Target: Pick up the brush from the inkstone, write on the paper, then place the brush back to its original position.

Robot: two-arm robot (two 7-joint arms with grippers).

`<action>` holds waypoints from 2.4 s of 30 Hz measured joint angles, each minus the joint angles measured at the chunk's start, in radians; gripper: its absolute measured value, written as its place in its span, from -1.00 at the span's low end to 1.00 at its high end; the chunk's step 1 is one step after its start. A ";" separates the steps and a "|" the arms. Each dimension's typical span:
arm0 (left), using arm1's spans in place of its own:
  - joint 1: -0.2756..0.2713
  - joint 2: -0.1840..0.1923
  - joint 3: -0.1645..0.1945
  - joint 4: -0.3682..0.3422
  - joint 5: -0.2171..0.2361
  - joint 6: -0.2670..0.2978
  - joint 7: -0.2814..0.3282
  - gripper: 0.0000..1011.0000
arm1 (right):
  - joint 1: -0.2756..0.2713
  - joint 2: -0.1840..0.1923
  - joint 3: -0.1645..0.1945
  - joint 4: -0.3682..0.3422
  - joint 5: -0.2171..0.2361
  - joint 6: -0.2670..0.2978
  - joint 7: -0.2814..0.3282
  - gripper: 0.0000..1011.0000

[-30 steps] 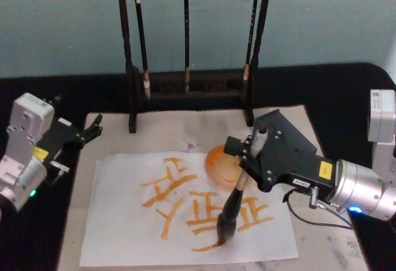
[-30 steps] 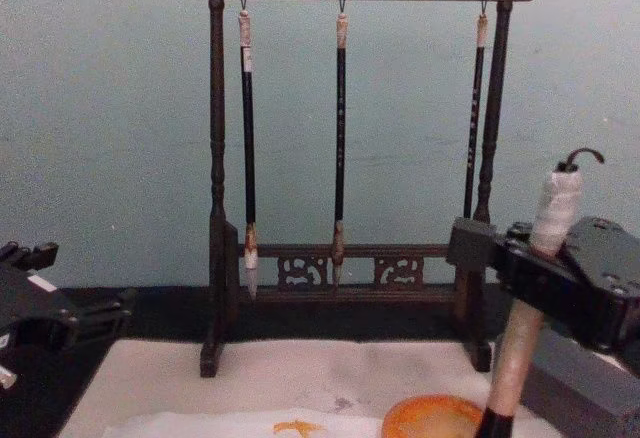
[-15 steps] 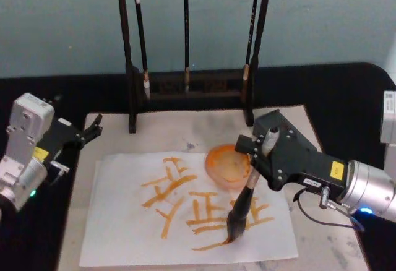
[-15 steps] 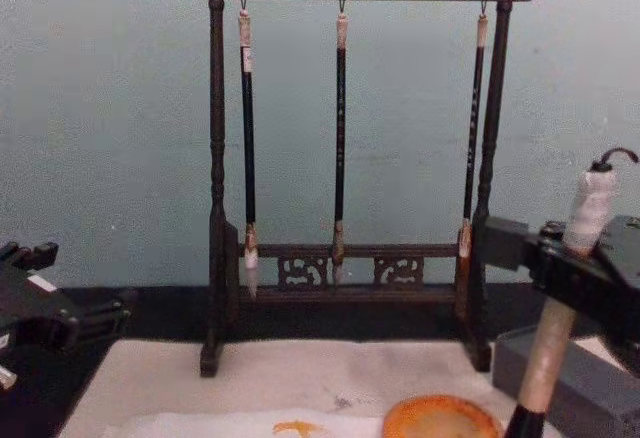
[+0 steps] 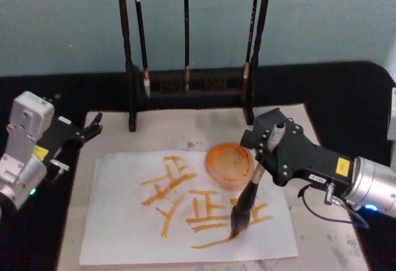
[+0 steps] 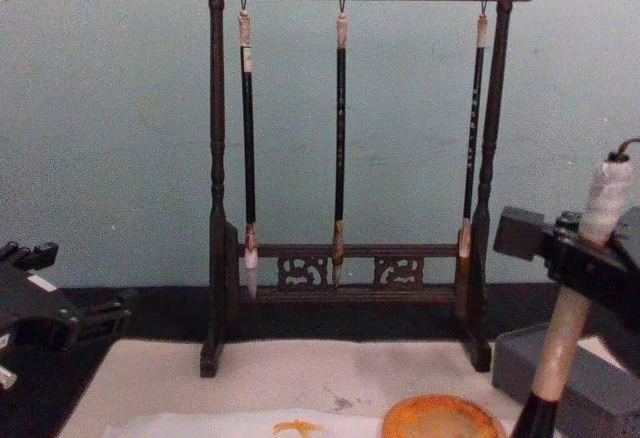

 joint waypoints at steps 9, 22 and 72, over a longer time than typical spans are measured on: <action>0.000 0.000 0.000 0.000 0.000 0.000 0.000 1.00 | 0.005 -0.015 0.019 -0.004 0.017 -0.006 -0.007 -1.00; 0.000 0.000 0.000 0.000 0.000 0.000 0.000 1.00 | 0.047 -0.085 0.062 0.047 0.060 -0.006 -0.065 -1.00; 0.000 0.000 0.000 0.000 0.000 0.000 0.000 1.00 | 0.292 -0.310 0.193 0.475 0.626 0.547 -0.620 -1.00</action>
